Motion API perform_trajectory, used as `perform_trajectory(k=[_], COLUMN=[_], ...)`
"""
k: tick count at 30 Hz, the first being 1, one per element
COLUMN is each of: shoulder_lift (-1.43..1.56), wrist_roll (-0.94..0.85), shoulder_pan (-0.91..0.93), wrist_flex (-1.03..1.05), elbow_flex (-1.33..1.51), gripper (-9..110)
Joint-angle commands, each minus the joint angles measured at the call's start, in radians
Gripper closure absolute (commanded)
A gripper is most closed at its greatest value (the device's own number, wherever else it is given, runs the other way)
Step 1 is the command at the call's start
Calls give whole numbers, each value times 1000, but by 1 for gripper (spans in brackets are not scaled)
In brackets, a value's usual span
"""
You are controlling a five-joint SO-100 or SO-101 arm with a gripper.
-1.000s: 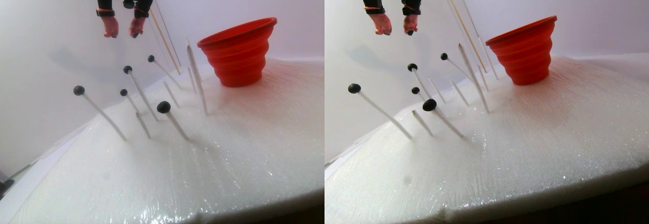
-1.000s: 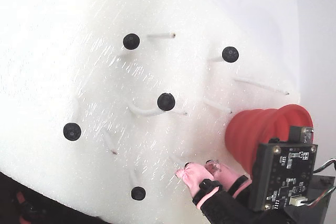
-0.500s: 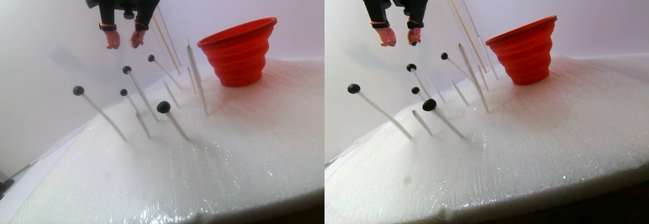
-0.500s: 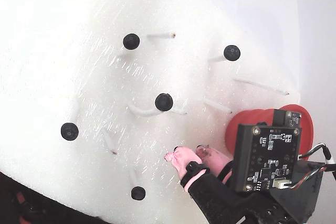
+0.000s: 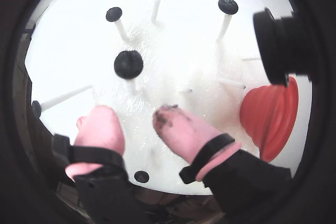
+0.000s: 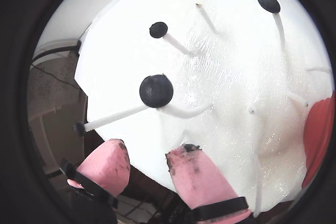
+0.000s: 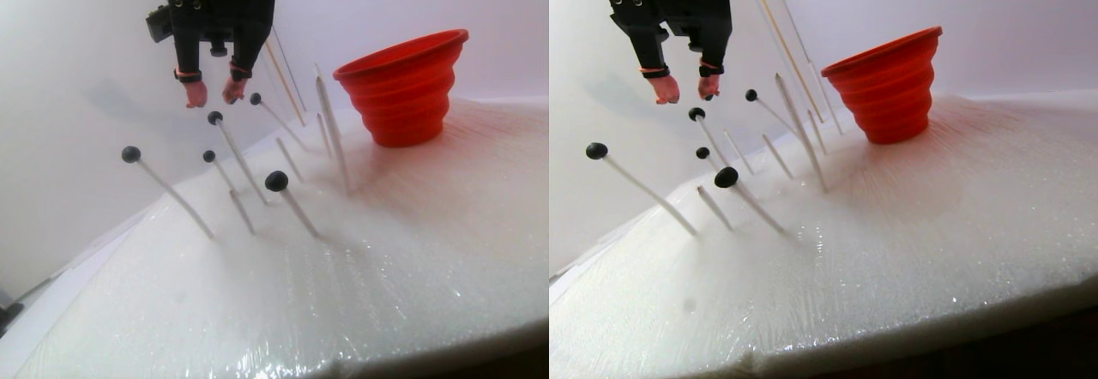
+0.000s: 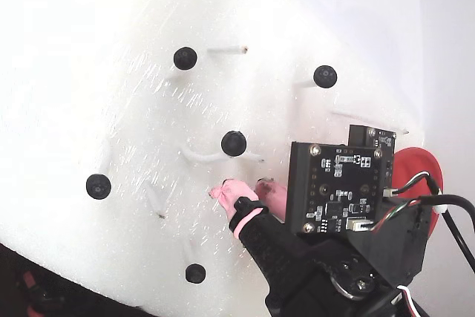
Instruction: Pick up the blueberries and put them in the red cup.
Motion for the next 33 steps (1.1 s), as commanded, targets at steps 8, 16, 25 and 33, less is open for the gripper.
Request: perform_trajectory(k=[8,16,25,33], shoulder_lift=[-61,-123,-181,-227], wrist_roll=[-6,-5,-8,-12], shoulder_pan=[-51,-64,-71,-69], wrist_flex=[-86,-129,-176,-216], elbow_flex=[-101,-126,-143,-156], gripper=[86,86,85,85])
